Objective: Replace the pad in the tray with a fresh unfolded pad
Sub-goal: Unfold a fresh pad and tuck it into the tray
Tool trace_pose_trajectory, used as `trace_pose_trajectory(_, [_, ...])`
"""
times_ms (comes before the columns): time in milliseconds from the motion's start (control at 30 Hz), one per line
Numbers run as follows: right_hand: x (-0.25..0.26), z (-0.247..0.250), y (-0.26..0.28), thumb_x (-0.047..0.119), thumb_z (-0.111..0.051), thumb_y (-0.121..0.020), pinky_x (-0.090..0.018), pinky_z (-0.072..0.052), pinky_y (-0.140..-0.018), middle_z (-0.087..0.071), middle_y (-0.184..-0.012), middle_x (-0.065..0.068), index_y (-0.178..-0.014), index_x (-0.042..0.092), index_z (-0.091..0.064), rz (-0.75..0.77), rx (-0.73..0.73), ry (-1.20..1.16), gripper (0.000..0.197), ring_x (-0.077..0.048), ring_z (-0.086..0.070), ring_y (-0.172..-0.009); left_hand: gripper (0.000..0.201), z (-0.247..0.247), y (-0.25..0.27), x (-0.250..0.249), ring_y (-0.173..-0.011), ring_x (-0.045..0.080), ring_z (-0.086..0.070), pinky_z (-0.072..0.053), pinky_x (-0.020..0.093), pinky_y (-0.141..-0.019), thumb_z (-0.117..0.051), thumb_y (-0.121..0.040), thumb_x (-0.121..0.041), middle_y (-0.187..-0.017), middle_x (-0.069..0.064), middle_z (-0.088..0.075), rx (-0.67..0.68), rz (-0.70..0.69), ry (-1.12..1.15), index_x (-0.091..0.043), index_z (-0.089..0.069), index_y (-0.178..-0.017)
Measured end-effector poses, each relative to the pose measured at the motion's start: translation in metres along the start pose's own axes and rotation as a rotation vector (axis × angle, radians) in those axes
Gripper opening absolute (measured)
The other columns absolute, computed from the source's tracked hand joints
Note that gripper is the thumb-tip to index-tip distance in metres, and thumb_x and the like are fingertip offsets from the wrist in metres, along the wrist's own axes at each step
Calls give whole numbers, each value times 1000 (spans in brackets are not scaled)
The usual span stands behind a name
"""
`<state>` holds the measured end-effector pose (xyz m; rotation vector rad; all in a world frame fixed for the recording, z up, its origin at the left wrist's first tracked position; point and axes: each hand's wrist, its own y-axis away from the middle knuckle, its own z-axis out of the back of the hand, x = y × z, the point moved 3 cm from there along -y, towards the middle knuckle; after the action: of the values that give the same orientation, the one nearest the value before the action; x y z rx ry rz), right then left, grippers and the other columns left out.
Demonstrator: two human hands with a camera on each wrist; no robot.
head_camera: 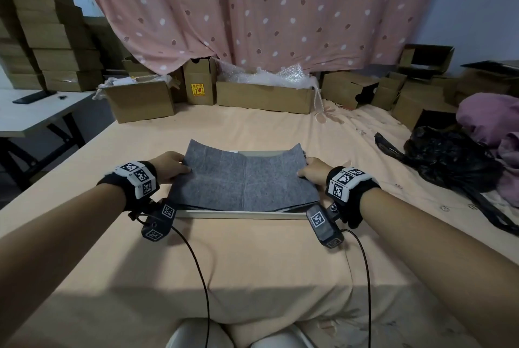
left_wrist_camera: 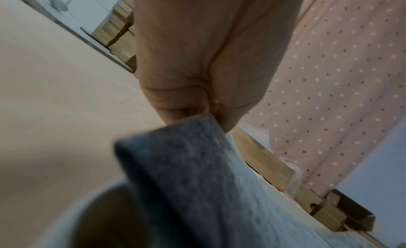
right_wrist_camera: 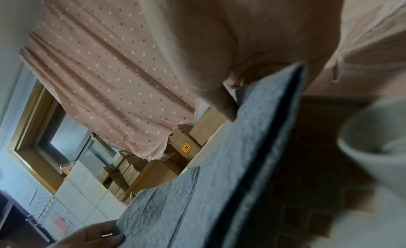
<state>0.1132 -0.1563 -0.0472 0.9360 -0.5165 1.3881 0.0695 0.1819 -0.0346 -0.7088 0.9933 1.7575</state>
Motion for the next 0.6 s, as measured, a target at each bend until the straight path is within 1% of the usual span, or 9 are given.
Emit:
trace_pose_trajectory(67, [1, 1, 2, -1, -52, -89, -36, -47, -92, -57, -126, -21, -125, -2, -52, 13, -14, 31, 36, -36, -56, -116, 14, -1, -1, 0, -97, 30, -58, -51, 43, -94, -56, -91, -1, -107, 18, -60, -44, -5, -81, 0, -63, -103])
trace_pose_trajectory(133, [1, 2, 6, 1, -52, -89, -36, -47, -92, -58, -125, -20, -125, 0, -53, 21, -42, 59, 36, -36, -56, -115, 16, -2, -1, -1, -94, 31, -58, -53, 42, -91, -57, -90, -2, -103, 18, -61, -64, 1, -141, 4, -64, -103])
trace_pose_trajectory(267, [1, 3, 11, 2, -53, -88, -38, -47, -91, -60, -122, -20, -120, 2, -56, 35, -83, 103, 33, -36, -58, -112, 23, -1, -1, -2, -99, 34, -59, -52, 46, -95, -57, -90, -3, -115, 24, -61, -32, 44, -161, 8, -63, -110])
trace_pose_trajectory(333, [2, 4, 13, 2, -52, -87, -40, -49, -92, -61, -118, -19, -118, 3, -56, 32, -86, 109, 32, -36, -59, -109, 25, 0, 0, -2, -107, 37, -60, -51, 48, -97, -59, -90, -5, -119, 26, -61, -25, 54, -180, 9, -62, -110])
trace_pose_trajectory(367, [1, 5, 15, 3, -51, -87, -39, -49, -91, -61, -113, -17, -118, 3, -56, 31, -90, 106, 32, -35, -59, -107, 25, 1, 0, -2, -111, 39, -59, -51, 49, -97, -60, -90, -6, -120, 26, -60, -26, 56, -191, 8, -62, -110])
trace_pose_trajectory(433, [1, 6, 17, 4, -51, -88, -34, -46, -84, -57, -105, -12, -120, 3, -55, 28, -102, 110, 32, -30, -57, -100, 25, 1, 0, -2, -113, 39, -59, -51, 49, -97, -60, -90, -8, -120, 26, -60, -30, 52, -206, 7, -62, -110])
trace_pose_trajectory(500, [2, 7, 20, 6, -50, -90, -29, -41, -80, -55, -104, -11, -122, 3, -54, 33, -113, 125, 33, -27, -54, -97, 21, -1, 1, -3, -107, 37, -60, -52, 48, -96, -59, -91, -8, -117, 25, -61, -34, 39, -224, 6, -63, -106])
trace_pose_trajectory(533, [3, 7, 21, 7, -50, -91, -28, -40, -80, -57, -108, -13, -123, 3, -53, 43, -121, 134, 33, -29, -56, -100, 18, -3, 2, -4, -101, 34, -60, -53, 45, -94, -58, -91, -7, -112, 23, -62, -42, 25, -247, 4, -63, -104])
trace_pose_trajectory(600, [5, 6, 23, 10, -50, -92, -27, -39, -80, -59, -120, -16, -126, 4, -51, 61, -140, 159, 34, -33, -56, -110, 18, -5, 3, -4, -92, 29, -58, -53, 37, -84, -56, -91, -8, -103, 17, -61, -85, -18, -345, 1, -65, -104])
